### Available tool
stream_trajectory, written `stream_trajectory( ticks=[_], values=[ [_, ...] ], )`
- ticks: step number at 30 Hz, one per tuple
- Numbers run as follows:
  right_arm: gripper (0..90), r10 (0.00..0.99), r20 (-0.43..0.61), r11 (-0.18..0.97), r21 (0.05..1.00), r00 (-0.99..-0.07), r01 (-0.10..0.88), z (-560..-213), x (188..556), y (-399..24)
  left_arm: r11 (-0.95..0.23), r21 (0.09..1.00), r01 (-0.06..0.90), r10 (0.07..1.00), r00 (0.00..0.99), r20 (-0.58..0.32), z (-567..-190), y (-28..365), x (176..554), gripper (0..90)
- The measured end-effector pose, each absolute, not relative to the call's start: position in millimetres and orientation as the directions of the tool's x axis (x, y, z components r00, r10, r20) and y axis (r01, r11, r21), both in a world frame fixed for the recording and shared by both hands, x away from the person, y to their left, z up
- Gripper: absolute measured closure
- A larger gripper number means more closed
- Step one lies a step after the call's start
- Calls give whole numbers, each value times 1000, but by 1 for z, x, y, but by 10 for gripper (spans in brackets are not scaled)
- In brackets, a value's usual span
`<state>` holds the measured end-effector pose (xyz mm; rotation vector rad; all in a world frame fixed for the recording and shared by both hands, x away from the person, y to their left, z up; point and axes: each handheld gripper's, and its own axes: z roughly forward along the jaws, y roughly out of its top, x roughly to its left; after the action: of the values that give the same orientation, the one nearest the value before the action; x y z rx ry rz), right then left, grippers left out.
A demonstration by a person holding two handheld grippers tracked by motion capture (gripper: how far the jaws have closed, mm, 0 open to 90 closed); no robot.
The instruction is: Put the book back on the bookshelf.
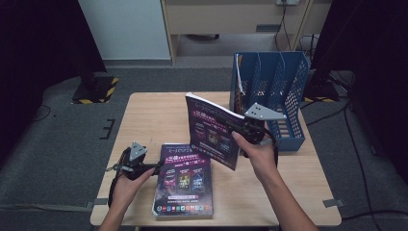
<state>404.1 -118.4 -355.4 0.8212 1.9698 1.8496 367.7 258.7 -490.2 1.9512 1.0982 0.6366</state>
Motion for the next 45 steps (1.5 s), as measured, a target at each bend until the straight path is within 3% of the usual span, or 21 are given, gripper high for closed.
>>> stream_trajectory(
  ticks=[45],
  values=[
    [822,674,154,-32,983,-722,180,-350,360,-224,-327,813,481,865,499,53,-494,261,367,56]
  ],
)
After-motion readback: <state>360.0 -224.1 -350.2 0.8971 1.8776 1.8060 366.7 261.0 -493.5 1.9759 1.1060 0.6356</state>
